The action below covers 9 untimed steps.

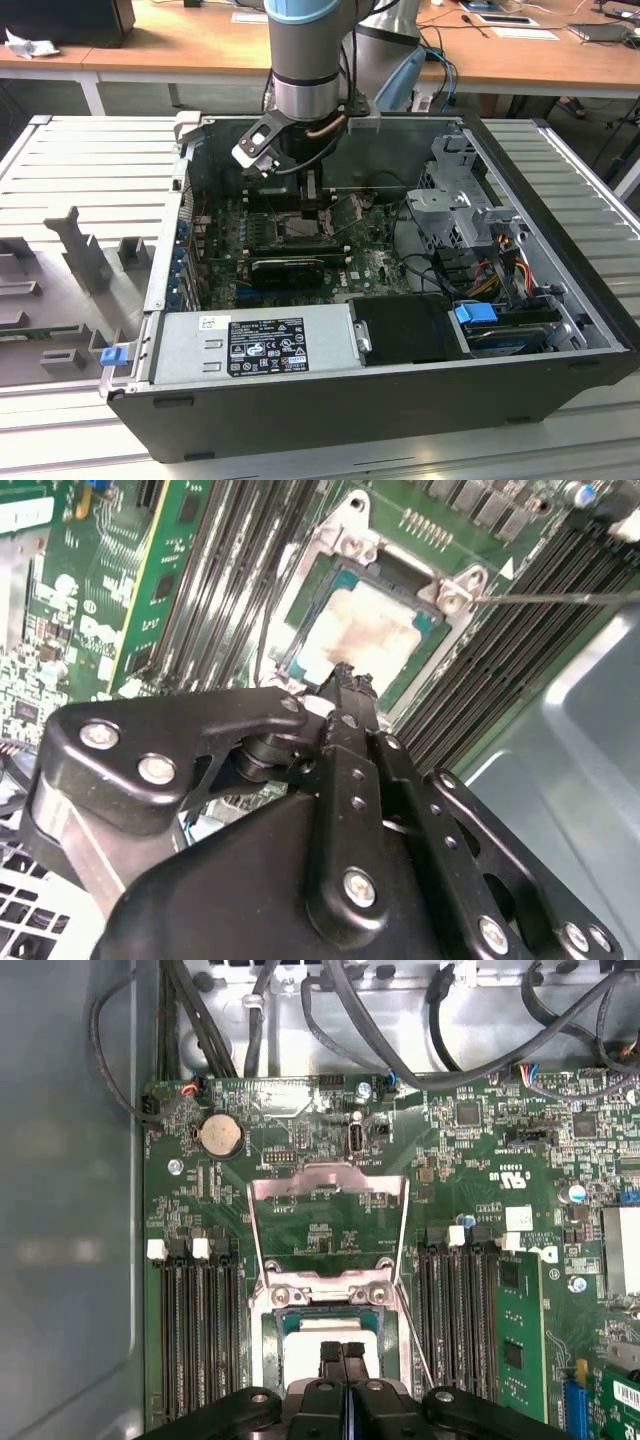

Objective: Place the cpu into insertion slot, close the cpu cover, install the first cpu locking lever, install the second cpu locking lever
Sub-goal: 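Close the cpu cover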

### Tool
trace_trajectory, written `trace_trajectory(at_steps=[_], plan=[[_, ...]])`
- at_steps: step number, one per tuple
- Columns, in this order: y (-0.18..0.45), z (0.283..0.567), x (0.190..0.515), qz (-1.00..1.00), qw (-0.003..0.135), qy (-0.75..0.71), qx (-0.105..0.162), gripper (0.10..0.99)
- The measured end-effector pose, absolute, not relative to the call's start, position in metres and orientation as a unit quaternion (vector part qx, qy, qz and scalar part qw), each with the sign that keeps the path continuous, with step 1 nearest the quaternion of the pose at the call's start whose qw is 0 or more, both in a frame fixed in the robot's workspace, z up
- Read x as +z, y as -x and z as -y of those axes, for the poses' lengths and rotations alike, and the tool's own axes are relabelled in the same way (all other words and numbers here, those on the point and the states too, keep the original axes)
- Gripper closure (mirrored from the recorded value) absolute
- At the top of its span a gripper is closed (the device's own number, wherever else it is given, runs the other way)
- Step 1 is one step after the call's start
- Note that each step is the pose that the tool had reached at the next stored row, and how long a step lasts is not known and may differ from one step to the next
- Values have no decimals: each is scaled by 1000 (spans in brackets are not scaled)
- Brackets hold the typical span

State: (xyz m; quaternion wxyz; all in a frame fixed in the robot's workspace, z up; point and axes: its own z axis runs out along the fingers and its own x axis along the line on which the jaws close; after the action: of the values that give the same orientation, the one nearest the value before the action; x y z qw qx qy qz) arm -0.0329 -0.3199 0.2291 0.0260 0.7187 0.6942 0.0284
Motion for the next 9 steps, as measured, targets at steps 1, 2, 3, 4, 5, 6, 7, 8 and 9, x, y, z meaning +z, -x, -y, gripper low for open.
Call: trace_trajectory(at_steps=[1,2,3,4,5,6,7,8,9], plan=[[30,320,229,-694,26,-719,28,980],[27,320,229,-694,26,-719,28,980],[26,320,229,-694,25,-719,27,980],[25,320,230,-694,24,-719,26,980],[25,320,232,-694,24,-719,26,980],[25,320,238,-694,24,-719,26,980],[25,320,243,-694,24,-719,26,980],[25,320,248,-694,23,-719,26,980],[25,320,253,-694,23,-719,26,980]])
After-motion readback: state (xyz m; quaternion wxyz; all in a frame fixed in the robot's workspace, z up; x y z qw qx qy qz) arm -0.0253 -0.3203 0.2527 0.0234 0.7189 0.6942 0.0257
